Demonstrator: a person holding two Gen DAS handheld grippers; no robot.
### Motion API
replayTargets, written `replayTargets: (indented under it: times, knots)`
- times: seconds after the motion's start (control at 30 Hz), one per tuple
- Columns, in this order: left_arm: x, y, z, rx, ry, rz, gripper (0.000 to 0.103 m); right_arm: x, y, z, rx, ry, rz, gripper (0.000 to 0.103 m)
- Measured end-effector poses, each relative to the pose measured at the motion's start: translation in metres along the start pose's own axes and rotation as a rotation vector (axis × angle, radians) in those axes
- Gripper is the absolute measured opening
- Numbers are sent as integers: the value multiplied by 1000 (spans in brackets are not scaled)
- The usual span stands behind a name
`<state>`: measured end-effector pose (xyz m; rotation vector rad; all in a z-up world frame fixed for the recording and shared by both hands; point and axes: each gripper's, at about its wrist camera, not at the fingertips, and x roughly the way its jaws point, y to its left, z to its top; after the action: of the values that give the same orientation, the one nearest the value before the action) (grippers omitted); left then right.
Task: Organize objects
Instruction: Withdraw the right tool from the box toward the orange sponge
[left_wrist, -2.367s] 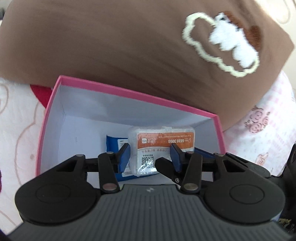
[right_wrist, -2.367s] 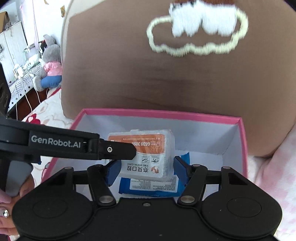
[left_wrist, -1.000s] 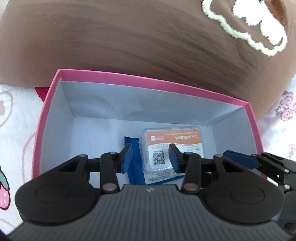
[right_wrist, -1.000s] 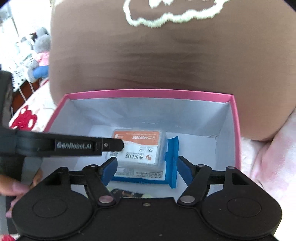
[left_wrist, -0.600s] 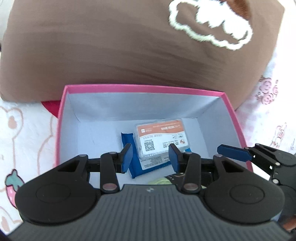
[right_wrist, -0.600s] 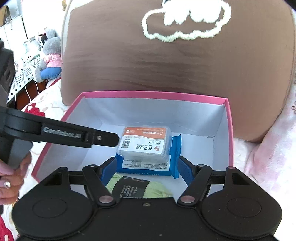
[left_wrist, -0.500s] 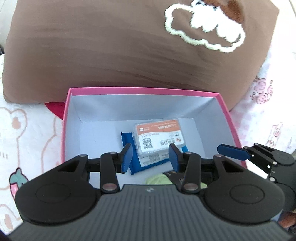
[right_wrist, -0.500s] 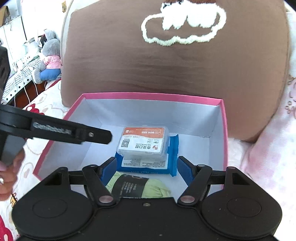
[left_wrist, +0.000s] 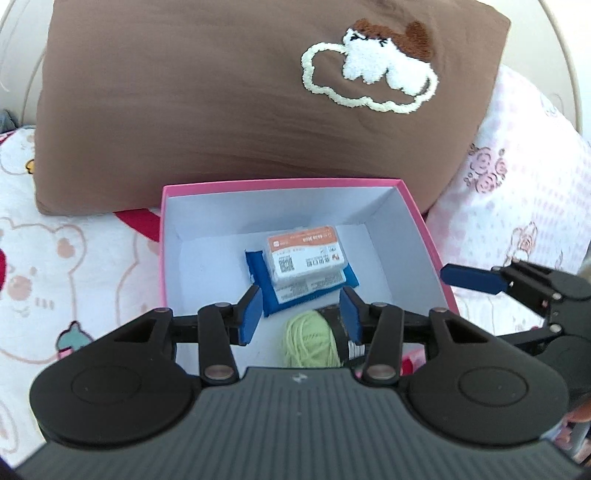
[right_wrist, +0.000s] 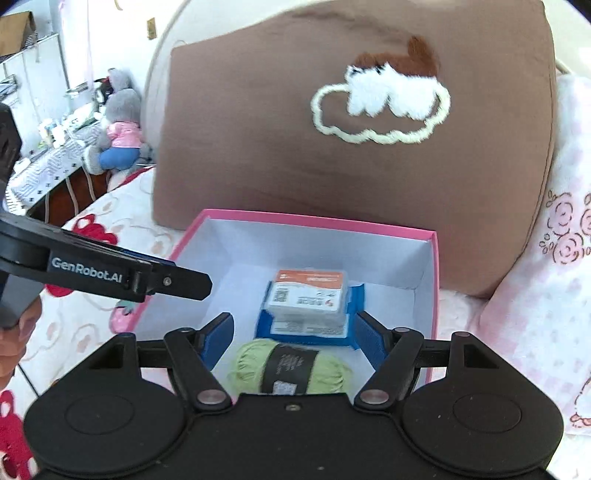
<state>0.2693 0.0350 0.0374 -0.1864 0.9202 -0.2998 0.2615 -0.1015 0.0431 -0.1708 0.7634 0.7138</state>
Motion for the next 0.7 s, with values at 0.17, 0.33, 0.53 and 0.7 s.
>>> replayTargets:
  times: [0.17,0.33,0.53,0.7]
  knots:
    - [-28,-1,-6,10,6,-10,49,-23,12,3,-18,-22,-9,76]
    - [-52,-2,-14,26,16,-14,53,-41,25,-2,-40,-36,-24,76]
    - [-70,-5,-25,43,40,-27,54,-61,37,-11,-49,-43,-42,77]
    - [-83,-15,-27,65,27,-43,55,-75,42,-10,-73,-27,-55,78]
